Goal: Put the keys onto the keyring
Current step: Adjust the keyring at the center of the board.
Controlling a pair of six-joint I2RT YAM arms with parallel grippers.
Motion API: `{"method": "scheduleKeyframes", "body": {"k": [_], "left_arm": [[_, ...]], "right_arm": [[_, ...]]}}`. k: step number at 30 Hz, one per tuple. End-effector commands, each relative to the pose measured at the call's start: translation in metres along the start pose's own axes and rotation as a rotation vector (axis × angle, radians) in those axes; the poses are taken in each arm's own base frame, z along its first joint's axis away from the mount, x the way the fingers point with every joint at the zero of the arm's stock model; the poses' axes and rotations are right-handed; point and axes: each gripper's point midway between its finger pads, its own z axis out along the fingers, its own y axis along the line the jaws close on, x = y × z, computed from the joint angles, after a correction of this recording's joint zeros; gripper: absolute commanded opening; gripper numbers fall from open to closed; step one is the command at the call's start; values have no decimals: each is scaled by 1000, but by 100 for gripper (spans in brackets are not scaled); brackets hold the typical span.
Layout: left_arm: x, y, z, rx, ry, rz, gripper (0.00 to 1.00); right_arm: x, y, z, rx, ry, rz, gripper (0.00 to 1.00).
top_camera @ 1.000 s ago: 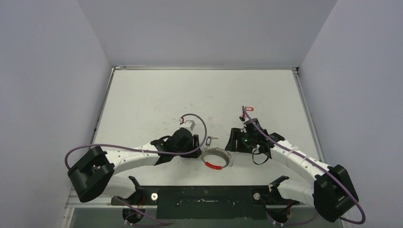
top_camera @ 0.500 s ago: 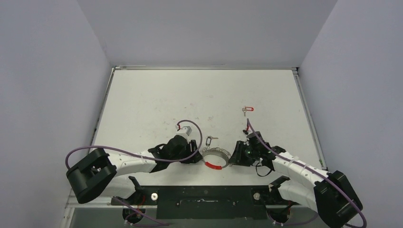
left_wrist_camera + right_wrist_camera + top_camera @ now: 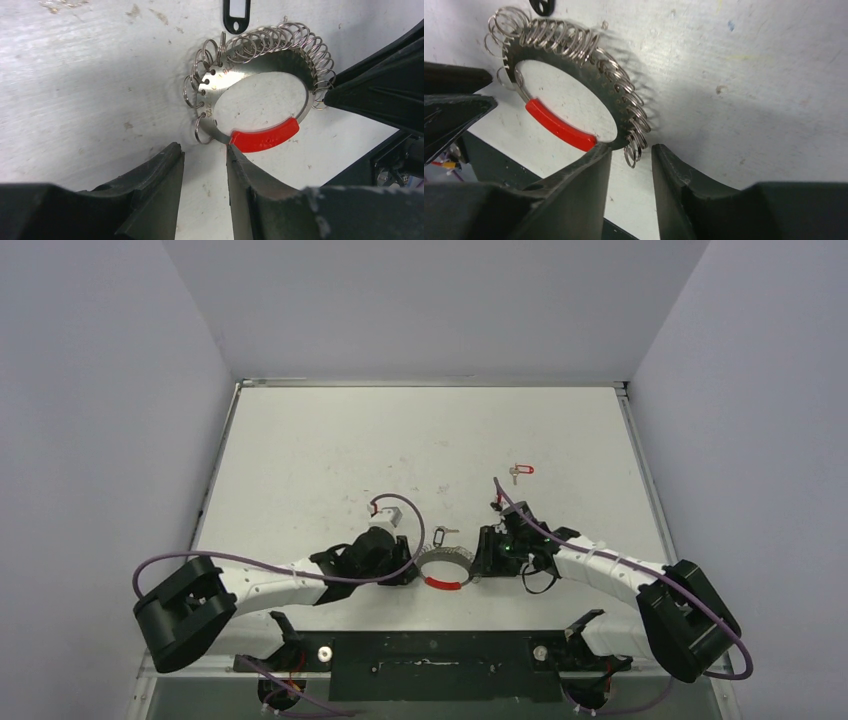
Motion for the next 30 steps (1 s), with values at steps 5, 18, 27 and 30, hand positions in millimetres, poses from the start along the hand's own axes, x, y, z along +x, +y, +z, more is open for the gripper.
{"method": "scheduleKeyframes", "body": {"k": [5, 18, 27, 30], "left_arm": [[-16, 20, -31, -56, -124, -23, 36], [-35, -1, -29, 175, -96, -232, 33], [-46, 22, -24, 100, 1, -203, 35], [-37, 33, -21, 30, 51, -183, 36]], "right_arm": [[-33, -11, -20, 152, -127, -112, 50], [-36, 12, 2, 50, -127, -131, 39], [-48, 29, 19, 42, -108, -165, 19], [-34, 33, 23, 39, -69, -163, 11]]}}
